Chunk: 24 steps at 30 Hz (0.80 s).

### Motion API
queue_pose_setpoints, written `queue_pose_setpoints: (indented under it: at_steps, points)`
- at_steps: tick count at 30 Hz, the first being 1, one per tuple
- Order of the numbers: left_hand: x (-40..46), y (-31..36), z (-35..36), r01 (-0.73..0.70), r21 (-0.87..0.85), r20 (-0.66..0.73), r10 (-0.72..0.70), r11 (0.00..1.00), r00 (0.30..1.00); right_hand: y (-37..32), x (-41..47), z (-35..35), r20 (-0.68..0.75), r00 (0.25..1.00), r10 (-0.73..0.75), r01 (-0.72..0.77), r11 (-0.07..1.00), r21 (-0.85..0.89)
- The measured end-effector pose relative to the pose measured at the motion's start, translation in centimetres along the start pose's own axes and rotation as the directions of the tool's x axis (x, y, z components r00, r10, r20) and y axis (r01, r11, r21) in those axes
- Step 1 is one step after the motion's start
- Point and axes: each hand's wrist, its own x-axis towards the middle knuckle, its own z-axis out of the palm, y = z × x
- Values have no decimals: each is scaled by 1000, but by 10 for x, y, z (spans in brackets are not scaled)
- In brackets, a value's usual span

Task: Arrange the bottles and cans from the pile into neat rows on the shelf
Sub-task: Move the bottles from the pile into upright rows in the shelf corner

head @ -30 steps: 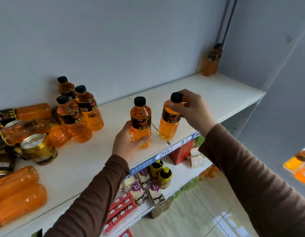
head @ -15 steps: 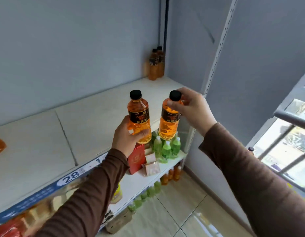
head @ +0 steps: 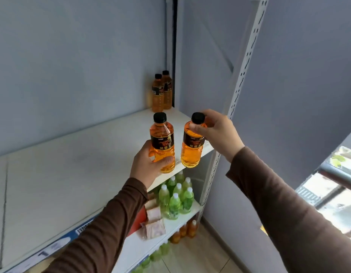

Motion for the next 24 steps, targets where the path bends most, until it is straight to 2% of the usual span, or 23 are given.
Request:
queue_pose_setpoints:
  at_steps: [8,11,20,24]
  points:
    - [75,-8,26,39,-22,-27,-39,999,999,32,98,-4,29,999,-36,37,998,-45]
    - [100,-17,37,67,-44,-68,-70,997,995,43,136,-3,66,996,-57,59,998,-38]
    - [185,-36,77,170,36,-213,-158,985,964,87,250,15,107,993,-55,53,998,23]
    - [224,-41,89,220,42,-286,-199,975,937,99,289,30,110,993,-37,46,996,-82]
